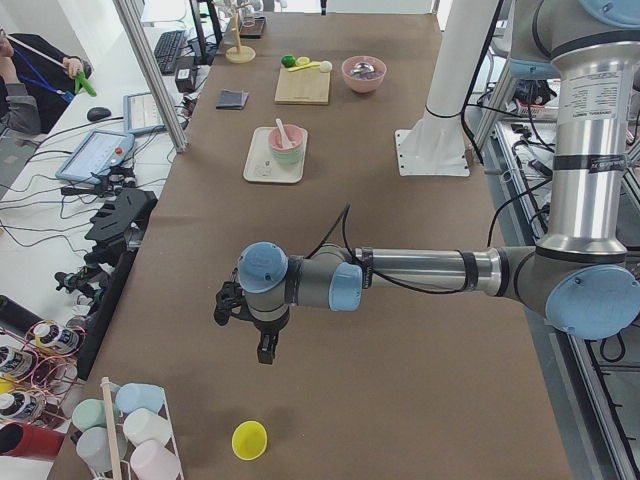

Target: Stack pink bowl on green and place spoon

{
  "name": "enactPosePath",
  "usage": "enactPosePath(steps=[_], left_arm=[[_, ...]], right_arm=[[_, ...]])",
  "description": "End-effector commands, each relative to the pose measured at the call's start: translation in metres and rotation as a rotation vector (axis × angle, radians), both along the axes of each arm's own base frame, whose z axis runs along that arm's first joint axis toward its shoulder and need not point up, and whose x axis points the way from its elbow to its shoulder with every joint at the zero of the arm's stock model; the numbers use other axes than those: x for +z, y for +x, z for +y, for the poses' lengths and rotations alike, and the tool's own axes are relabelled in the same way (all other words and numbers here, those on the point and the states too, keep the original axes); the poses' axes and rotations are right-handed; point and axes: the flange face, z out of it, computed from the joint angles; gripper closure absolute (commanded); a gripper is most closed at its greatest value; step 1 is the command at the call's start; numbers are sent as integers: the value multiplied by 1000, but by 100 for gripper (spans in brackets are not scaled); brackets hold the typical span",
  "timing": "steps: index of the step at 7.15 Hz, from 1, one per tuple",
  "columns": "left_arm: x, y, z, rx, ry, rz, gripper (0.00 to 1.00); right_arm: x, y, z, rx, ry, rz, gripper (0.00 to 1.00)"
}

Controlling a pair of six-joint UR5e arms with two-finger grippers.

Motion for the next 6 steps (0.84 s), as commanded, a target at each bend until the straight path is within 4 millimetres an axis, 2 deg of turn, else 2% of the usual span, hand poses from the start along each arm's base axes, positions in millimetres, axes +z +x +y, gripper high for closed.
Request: enactPosePath(steps=[1, 6], left_arm=[[1, 0, 0, 0, -1, 0, 2], [1, 0, 0, -3, -6, 2, 2]], right_arm=[[0, 0, 0, -1, 1, 0, 0], [-1, 0, 0, 0, 15, -1, 0]])
